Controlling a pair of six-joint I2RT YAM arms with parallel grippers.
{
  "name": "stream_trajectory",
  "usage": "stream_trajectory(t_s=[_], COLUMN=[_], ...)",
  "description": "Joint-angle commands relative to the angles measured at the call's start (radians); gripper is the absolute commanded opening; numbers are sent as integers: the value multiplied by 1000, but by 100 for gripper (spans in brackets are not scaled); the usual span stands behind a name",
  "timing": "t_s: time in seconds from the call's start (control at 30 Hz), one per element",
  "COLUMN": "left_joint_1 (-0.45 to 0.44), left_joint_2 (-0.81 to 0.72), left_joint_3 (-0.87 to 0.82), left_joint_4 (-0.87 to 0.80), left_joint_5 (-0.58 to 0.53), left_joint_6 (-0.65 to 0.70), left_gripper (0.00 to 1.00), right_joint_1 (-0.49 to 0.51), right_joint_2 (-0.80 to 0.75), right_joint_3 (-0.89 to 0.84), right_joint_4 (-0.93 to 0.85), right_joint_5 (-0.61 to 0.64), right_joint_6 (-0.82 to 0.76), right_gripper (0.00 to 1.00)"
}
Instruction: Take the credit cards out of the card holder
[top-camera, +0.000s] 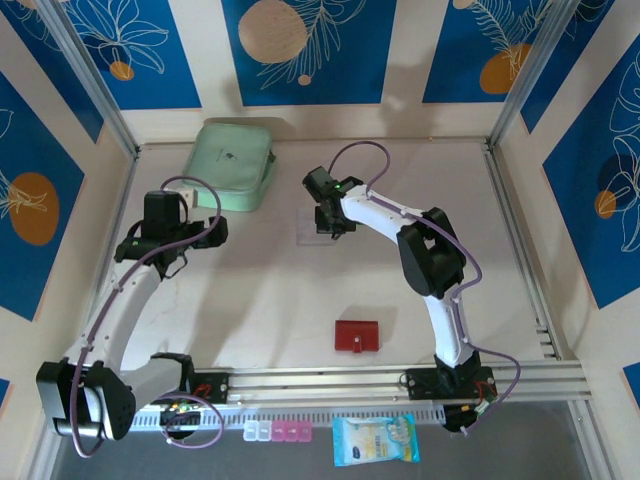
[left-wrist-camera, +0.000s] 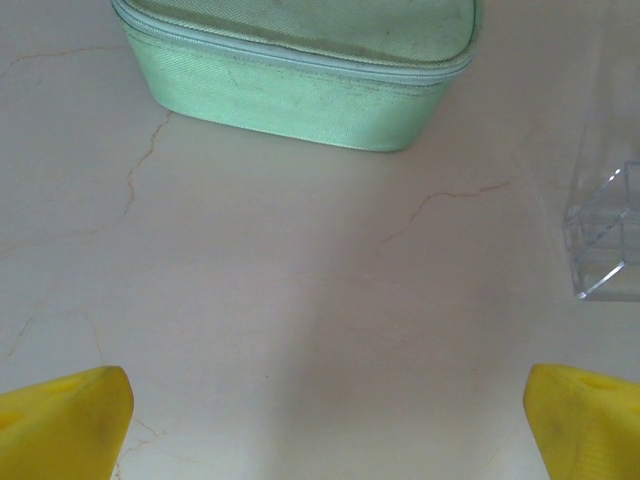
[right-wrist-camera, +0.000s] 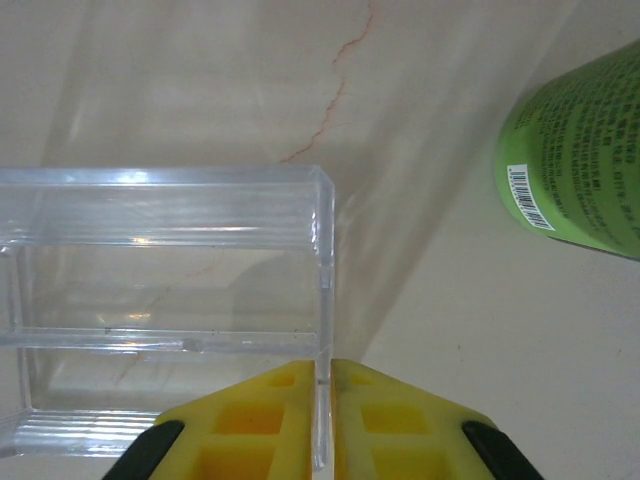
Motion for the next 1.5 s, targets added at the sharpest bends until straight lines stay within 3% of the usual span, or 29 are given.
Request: stream_trajectory(t_s=[0.0, 0.6, 0.73, 0.8, 0.97, 1.3, 1.47], left_joint_1=[14, 13, 13, 14, 13, 12, 12], left_joint_2=[6, 4, -3, -7, -17, -37, -35], left_joint_3=[-2, -1, -1, -1, -2, -7, -11], left_joint_4=[12, 13, 14, 14, 18, 21, 21], left_joint_5=[18, 39, 45, 47, 52, 74, 106], left_joint_6=[5, -1, -2, -2, -1, -8, -27], left_gripper=[100, 100, 100, 100, 100, 100, 100], right_joint_1=[6, 9, 10, 10, 1, 25, 93], right_joint_2=[-1, -96, -151, -190, -331, -610, -776], right_joint_3=[18, 35, -3, -32, -179, -516, -709], right_joint_4=[-16, -70, -72, -65, 1, 155, 192], right_joint_5=[-13, -35, -62, -89, -193, -372, -355], right_joint_6=[24, 17, 40, 61, 175, 534, 717], right_gripper=[15, 20, 26, 35, 49, 61, 68])
